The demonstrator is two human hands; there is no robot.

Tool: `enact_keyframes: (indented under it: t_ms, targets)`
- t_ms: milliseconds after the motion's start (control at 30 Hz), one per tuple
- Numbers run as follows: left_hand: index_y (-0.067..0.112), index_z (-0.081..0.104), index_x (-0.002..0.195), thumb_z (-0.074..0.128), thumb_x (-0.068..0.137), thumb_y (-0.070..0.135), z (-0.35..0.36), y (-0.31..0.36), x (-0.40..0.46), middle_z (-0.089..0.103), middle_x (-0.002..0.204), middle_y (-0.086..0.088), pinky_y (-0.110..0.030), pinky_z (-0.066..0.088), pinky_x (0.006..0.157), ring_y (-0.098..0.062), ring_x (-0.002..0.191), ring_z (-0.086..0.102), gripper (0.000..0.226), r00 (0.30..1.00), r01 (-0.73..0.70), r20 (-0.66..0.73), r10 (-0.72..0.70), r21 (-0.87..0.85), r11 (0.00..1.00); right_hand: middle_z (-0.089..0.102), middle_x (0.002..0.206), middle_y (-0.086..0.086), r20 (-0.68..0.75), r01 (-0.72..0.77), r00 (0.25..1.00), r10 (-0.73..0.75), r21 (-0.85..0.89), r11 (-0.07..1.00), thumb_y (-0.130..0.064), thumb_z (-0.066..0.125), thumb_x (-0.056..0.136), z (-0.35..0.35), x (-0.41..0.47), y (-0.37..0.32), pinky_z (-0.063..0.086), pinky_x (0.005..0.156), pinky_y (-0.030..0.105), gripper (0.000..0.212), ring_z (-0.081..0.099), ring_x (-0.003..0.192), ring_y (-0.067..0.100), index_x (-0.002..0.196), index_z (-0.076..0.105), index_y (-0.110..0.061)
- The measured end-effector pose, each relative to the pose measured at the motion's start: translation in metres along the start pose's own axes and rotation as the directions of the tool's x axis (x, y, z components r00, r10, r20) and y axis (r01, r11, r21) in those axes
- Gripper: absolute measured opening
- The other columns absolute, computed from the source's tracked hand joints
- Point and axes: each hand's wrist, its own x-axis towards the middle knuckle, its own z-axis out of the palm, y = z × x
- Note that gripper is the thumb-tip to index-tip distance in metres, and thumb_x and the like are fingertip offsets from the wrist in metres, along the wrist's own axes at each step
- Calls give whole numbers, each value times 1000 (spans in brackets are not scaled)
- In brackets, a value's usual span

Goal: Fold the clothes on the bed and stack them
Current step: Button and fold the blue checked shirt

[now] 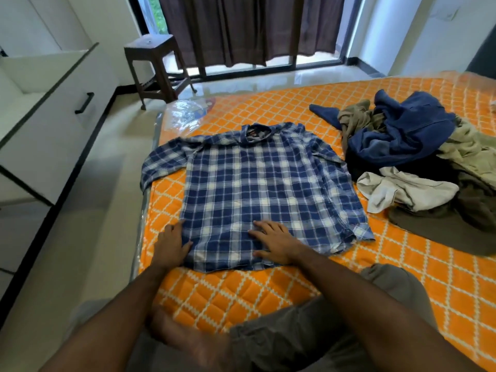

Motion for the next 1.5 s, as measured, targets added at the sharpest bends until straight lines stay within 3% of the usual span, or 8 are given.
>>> enact_keyframes:
  t_ms: [133,367,567,800,1000,1133,1333,1500]
  targets:
    - [2,29,149,74,88,20,-5,4,16,38,141,-23,-46,43,100,-38,127,45,78,991,136,61,-123,-339,931,21,164,5,-57,60,997,-58,38,997,-54,45,102,1,34,-25,15,122,50,56,18,149,27,148,40,-22]
    - [5,46,138,65,91,22,-10,-15,80,53,129,-18,-46,47,97,-35,118,54,54,992,82,-68,-107,-293,952,51,118,5,-30,48,999,-45,106,993,-30,51,102,-59,169,-42,46,88,46,19,51,100,25,113,57,-16]
    - [8,57,130,64,93,38,-19,-24,148,62,117,-12,-38,48,92,-28,107,59,48,981,19,-173,-87,-358,933,54,130,12,-35,-54,998,60,165,985,-23,55,101,-113,305,-44,51,92,48,32,57,106,30,130,51,-10]
    - [29,56,85,54,86,66,8,-33,158,51,84,10,-28,44,64,-10,78,47,37,938,-67,-348,5,-166,984,35,152,15,-124,-206,970,210,49,977,-42,57,98,-123,405,-55,52,90,53,63,54,121,40,149,32,-14]
    - [26,60,83,53,88,58,16,-36,158,53,83,6,-33,47,66,-12,76,48,33,916,-123,-393,84,-75,990,11,165,14,-67,-170,985,159,-221,960,-66,61,85,-115,431,-75,18,117,60,92,13,150,39,156,25,-19]
    - [27,59,82,55,88,56,17,-37,158,51,84,9,-31,47,67,-9,76,45,30,917,-117,-394,69,-99,988,30,156,13,-87,-107,993,84,-307,946,-63,55,86,-106,433,-86,23,114,59,77,25,143,37,148,38,-20]
    - [27,62,80,50,89,61,18,-35,157,53,83,9,-31,44,69,-10,77,45,37,914,-127,-393,98,-48,991,59,124,9,-235,42,947,-220,-588,808,-24,50,101,-100,443,-98,46,91,42,31,57,109,29,130,48,-15]
    - [25,61,71,56,88,57,23,-37,158,53,79,7,-35,39,67,-14,76,48,36,886,-200,-427,182,1,980,56,122,9,-323,-209,945,50,-479,852,-26,49,102,-105,465,-90,44,71,38,31,61,104,28,130,51,-13]
